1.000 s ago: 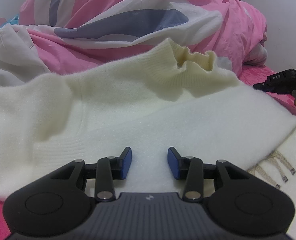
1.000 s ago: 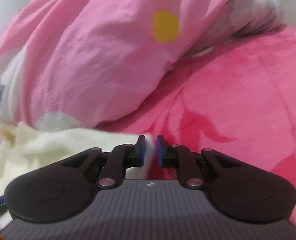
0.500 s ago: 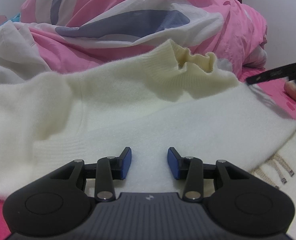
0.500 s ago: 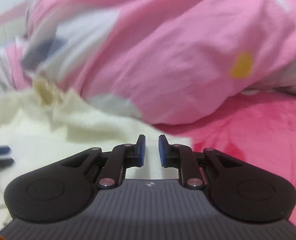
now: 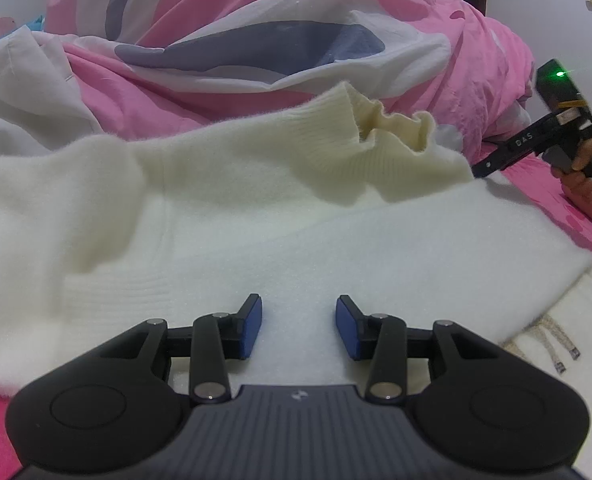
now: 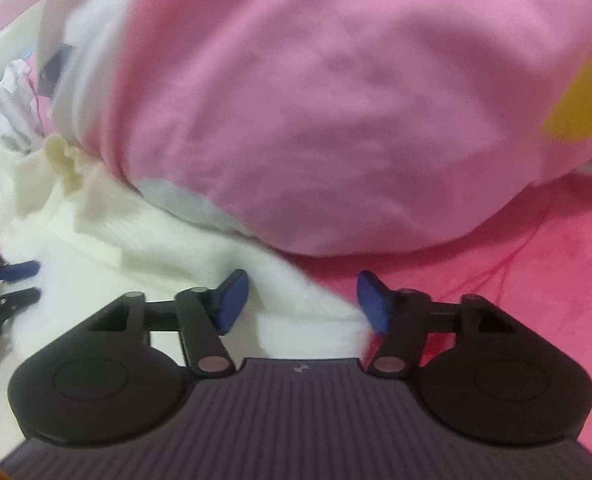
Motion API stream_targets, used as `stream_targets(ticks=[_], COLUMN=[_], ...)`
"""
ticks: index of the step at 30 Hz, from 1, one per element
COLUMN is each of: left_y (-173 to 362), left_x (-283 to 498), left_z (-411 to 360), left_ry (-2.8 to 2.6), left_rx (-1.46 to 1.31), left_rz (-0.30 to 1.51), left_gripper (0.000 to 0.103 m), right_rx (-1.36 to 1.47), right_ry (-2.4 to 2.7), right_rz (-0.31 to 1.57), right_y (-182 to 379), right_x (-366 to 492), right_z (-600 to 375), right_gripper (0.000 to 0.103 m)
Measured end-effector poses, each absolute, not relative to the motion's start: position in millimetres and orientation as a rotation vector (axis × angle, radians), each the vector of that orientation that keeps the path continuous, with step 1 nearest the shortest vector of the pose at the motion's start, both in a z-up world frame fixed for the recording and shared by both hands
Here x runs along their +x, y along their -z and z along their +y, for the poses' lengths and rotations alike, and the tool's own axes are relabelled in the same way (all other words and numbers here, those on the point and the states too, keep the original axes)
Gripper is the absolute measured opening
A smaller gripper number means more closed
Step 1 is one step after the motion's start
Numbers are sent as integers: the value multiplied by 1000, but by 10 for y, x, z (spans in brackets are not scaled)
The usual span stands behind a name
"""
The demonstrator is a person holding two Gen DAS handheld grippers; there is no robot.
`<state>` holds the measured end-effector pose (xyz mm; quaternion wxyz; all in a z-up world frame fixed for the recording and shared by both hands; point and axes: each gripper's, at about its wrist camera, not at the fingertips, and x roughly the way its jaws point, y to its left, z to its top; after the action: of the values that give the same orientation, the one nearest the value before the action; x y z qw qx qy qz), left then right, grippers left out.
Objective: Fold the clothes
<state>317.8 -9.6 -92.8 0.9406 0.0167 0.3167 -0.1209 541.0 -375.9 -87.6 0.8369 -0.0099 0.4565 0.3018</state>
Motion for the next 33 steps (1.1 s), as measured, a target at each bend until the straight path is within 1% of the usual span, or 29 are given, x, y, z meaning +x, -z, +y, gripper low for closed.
stream_targets(ticks=[2, 3, 4, 5, 6, 8, 9, 12, 16, 18, 22, 25, 26, 27, 28, 29, 30, 33], left_y=[928, 928, 928, 928, 928, 936, 937, 927, 902, 914, 932, 945, 949, 953, 957, 958, 959, 963], left_x=[3173, 3171, 3171, 3171, 3171, 3172, 3172, 3170, 3165, 3173, 3167, 3162, 3161, 3159, 3157, 3154, 3150, 3148], left_z=[-95, -95, -97, -98, -100, -96, -94, -90, -76, -62, -60, -59, -59, -59, -58, -57, -56, -56], left_ry=[246, 246, 245, 245, 244, 245, 245, 241, 224, 220, 221, 221, 221, 221, 221, 221, 222, 222], left_rx=[35, 36, 36, 37, 38, 36, 35, 32, 21, 15, 20, 23, 24, 26, 26, 26, 26, 25], left_rz=[646, 645, 645, 645, 644, 644, 644, 642, 639, 642, 642, 641, 641, 641, 641, 641, 640, 640], left_gripper=[43, 43, 43, 43, 43, 43, 43, 43, 43, 43, 43, 44, 44, 44, 44, 44, 44, 44], right_rx=[18, -2, -25, -48, -70, -115, -156, -313, -531, -652, -726, -597, -563, -530, -497, -454, -416, -341], right_ry=[-675, -676, -676, -675, -674, -667, -642, -559, -307, -213, -106, -104, -111, -119, -125, -134, -146, -143], right_rz=[1021, 1022, 1021, 1020, 1019, 1001, 980, 874, 701, 631, 595, 657, 646, 632, 633, 634, 620, 553], right_y=[963, 961, 955, 949, 943, 898, 872, 750, 601, 671, 1019, 1243, 1220, 1190, 1126, 1042, 954, 697], right_x=[5543, 5541, 5535, 5528, 5521, 5402, 5325, 4976, 4530, 4377, 4434, 4635, 4636, 4632, 4656, 4631, 4575, 4315], right_z=[-3814, -3799, -3781, -3763, -3745, -3666, -3602, -3330, -3035, -2907, -2798, -2850, -2876, -2902, -2925, -2984, -3036, -3121], right_gripper=[67, 67, 64, 50, 32, 17, 14, 11, 10, 10, 10, 12, 13, 15, 20, 28, 31, 33])
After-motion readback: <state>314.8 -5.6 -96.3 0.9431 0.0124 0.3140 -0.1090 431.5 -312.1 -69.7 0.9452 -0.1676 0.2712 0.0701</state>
